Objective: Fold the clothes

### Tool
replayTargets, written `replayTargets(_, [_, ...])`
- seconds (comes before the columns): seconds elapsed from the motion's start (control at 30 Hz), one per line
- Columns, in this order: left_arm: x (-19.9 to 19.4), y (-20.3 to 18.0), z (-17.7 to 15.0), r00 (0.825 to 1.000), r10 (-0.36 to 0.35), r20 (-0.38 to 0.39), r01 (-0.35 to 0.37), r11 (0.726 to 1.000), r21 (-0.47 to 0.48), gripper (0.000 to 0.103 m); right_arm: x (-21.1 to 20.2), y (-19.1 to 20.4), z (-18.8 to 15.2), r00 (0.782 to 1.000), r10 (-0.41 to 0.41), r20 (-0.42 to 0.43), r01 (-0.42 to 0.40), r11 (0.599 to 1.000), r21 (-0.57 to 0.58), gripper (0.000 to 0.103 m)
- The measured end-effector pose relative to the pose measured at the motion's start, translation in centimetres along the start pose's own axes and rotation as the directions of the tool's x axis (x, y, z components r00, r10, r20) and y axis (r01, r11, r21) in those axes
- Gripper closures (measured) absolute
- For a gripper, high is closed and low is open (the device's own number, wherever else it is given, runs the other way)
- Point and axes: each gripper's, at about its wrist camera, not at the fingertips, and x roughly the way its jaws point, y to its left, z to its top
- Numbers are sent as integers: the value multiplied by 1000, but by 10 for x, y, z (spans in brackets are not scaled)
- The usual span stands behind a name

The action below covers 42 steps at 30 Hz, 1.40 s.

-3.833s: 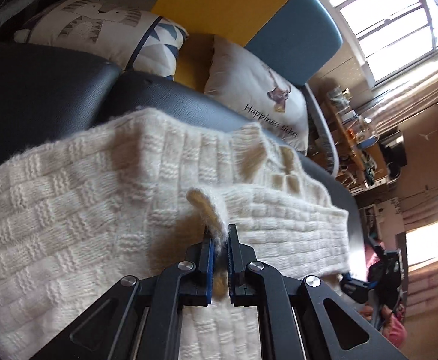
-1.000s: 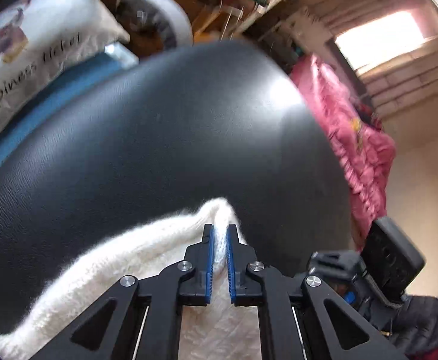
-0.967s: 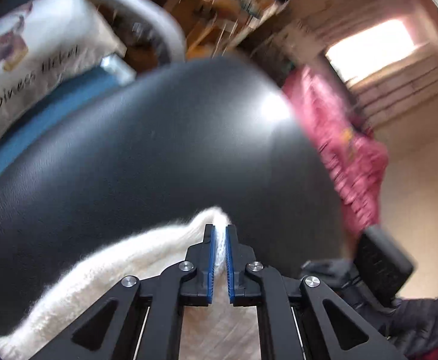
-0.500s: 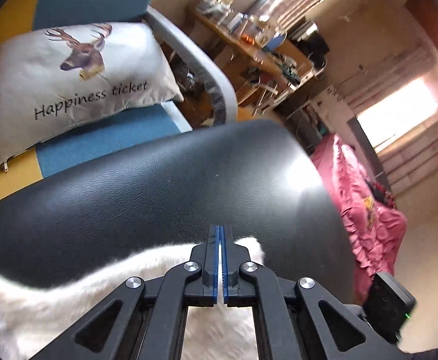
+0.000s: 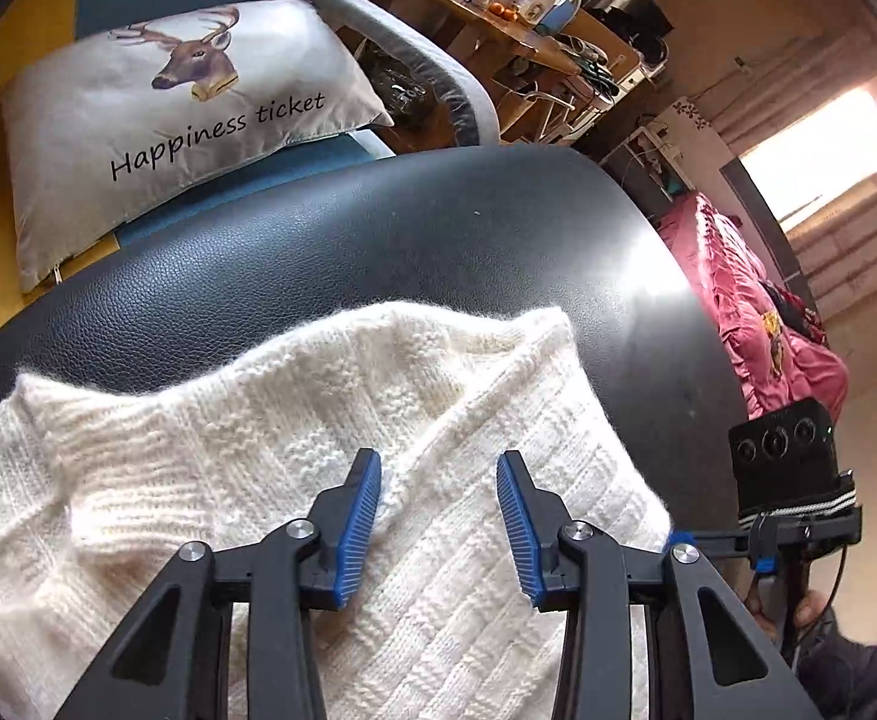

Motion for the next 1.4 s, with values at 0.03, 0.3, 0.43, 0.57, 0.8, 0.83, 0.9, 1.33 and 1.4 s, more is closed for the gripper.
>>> replayTargets(0.03, [0,-4,-4,999,32,-1,-32,999,30,99,3,3,0,1000,-21,9,21,999,-29,24])
replayTargets(0.3, [-78,48,-43,988,-13,152,46,975,-218,84,15,5,-3,987,-158,-38,154,983,-103,38])
replayTargets(0.43, [-155,88,-106,966,50,252,48,929,-367,55,19,10,-9,975,-218,-42,209,963,-169,38])
replayTargets(0.57, [-194,113,-178,959,169,228,-41,877,-480,55,23,16,-17,961,-275,-31,261,938,-229,38])
replayTargets(0.8, [-188,133,-236,960,205,193,-55,809,-585,55,27,18,-16,950,-311,-25,300,932,-203,38])
replayTargets(0.83, [-184,133,-238,959,209,192,-57,805,-590,55,28,19,-16,947,-322,-24,310,928,-208,38])
replayTargets(0.9, [-178,132,-238,957,210,200,-55,810,-584,59,30,23,-18,939,-344,-19,331,917,-221,38])
replayTargets(1.33, [-216,129,-255,873,375,312,-104,767,-633,98,34,26,-23,927,-374,-23,354,895,-272,38])
replayTargets(1.4, [-203,136,-262,884,392,255,-141,743,-654,98,34,25,-22,929,-370,-28,349,897,-271,38])
